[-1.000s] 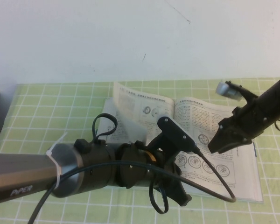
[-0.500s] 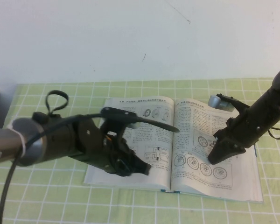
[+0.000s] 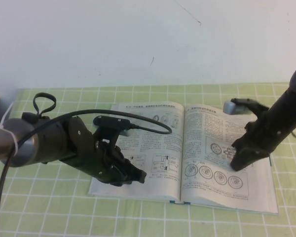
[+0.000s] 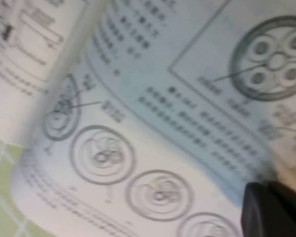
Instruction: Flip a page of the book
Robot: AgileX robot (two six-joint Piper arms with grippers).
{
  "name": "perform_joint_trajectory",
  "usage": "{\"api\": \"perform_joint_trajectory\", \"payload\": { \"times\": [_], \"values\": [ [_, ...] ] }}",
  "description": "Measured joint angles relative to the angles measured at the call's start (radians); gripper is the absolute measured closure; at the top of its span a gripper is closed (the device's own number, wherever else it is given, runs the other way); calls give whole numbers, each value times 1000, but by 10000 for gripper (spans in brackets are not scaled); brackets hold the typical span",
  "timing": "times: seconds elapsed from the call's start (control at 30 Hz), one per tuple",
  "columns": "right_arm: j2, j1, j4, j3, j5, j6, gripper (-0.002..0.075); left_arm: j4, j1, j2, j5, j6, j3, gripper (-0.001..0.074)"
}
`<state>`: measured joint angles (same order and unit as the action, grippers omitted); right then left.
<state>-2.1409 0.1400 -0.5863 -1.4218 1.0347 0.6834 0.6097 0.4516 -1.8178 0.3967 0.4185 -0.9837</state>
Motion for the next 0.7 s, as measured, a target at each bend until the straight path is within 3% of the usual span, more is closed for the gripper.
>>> {"api": "perform_joint_trajectory", "payload": {
  "times": [0.2, 0.7],
  "values": [
    [189, -4, 132, 7, -95, 0, 728, -31, -2, 97, 15, 11, 13, 738],
    [784, -6, 517, 20, -171, -114, 728, -83, -27, 632, -55, 26, 40, 738]
  ]
}}
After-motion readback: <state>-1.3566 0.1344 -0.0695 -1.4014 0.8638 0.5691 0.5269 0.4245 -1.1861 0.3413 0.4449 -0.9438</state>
